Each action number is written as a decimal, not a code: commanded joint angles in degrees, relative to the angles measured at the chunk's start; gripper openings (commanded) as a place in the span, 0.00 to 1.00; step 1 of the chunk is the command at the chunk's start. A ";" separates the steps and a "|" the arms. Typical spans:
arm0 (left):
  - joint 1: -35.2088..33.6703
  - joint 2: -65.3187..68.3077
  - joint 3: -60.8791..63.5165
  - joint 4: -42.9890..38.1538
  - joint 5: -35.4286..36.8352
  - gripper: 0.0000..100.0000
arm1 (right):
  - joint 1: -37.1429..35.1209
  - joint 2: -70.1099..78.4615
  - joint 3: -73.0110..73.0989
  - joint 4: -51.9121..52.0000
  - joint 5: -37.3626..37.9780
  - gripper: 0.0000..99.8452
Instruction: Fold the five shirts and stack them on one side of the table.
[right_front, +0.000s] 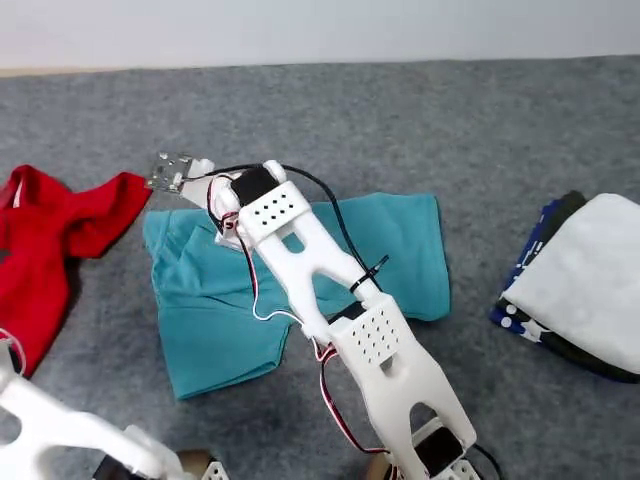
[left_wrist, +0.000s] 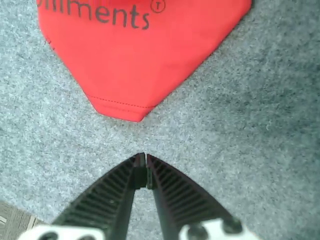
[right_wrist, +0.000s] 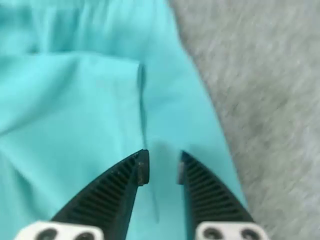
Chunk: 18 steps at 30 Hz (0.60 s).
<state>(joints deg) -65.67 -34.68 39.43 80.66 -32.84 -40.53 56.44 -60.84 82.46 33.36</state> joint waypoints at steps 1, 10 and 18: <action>0.44 -1.32 -0.22 -0.97 -0.35 0.01 | 0.31 -3.12 -7.38 6.90 -5.80 0.18; 0.44 -1.32 -0.48 -0.79 -0.44 0.01 | -0.04 -3.65 -10.29 20.44 -6.33 0.01; 0.44 -1.41 -0.57 -0.79 -2.29 0.01 | -0.40 0.13 -4.92 20.09 -6.59 0.01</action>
<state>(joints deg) -65.67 -34.68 39.43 80.57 -33.45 -40.53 56.44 -65.93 100.48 27.30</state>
